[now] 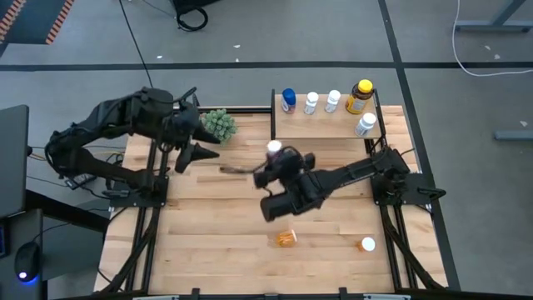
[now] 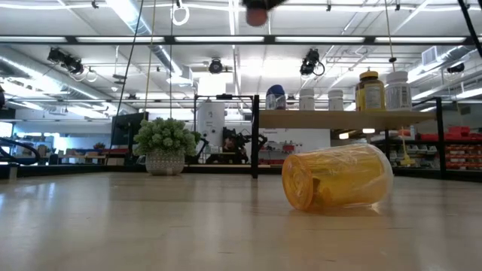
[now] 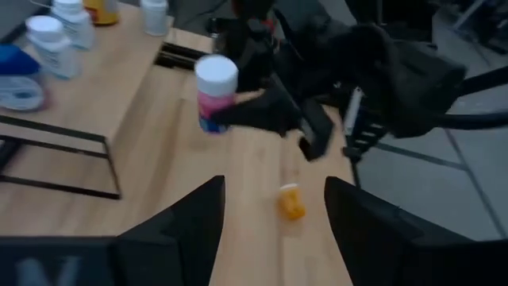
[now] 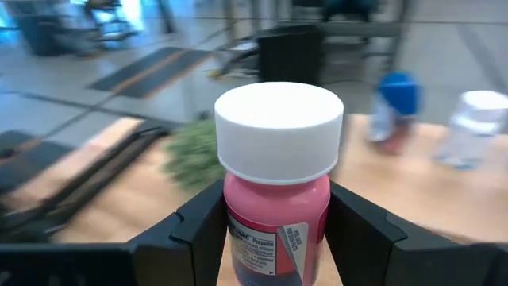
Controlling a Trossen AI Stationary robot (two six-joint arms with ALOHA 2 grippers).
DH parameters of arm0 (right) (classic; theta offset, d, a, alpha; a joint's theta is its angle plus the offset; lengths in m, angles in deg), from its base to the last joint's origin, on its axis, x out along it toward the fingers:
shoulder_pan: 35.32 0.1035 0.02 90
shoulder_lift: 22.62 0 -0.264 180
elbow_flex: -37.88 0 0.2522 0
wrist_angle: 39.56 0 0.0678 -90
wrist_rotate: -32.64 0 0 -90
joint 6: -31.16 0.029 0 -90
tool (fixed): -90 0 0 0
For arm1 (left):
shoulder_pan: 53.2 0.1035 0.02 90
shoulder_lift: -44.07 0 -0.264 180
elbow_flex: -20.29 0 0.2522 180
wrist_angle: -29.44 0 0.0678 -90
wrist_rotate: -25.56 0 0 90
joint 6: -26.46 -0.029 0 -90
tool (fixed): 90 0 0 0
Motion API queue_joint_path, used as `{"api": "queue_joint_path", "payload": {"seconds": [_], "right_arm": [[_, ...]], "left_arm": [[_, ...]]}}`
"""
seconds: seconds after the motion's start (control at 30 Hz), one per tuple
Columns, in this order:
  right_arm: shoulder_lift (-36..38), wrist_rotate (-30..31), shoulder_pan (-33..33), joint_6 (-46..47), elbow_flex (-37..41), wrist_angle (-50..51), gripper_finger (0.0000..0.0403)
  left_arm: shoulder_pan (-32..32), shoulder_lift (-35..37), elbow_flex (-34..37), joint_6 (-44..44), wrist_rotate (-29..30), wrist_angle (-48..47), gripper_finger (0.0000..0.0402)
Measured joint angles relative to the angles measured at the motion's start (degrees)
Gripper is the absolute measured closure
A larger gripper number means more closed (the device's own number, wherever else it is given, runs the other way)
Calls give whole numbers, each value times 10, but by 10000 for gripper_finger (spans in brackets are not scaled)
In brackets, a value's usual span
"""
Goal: Pick and place medicine bottles onto shelf by color
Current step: Put the pink medicine bottle on the shelf
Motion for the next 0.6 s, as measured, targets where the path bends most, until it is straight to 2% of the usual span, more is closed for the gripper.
{"api": "queue_joint_path", "payload": {"seconds": [0.07,0.17,0.4,0.6], "right_arm": [[0,3,-19,55,5,62,209],[1,3,-47,106,30,97,209],[0,-12,-84,191,107,94,209],[0,-12,-116,233,139,93,209]], "left_arm": [[16,-1,0,-14,3,1,181],[38,-5,0,-30,18,1,184],[82,-8,0,-45,22,1,184],[107,-9,0,-45,22,1,195]]}}
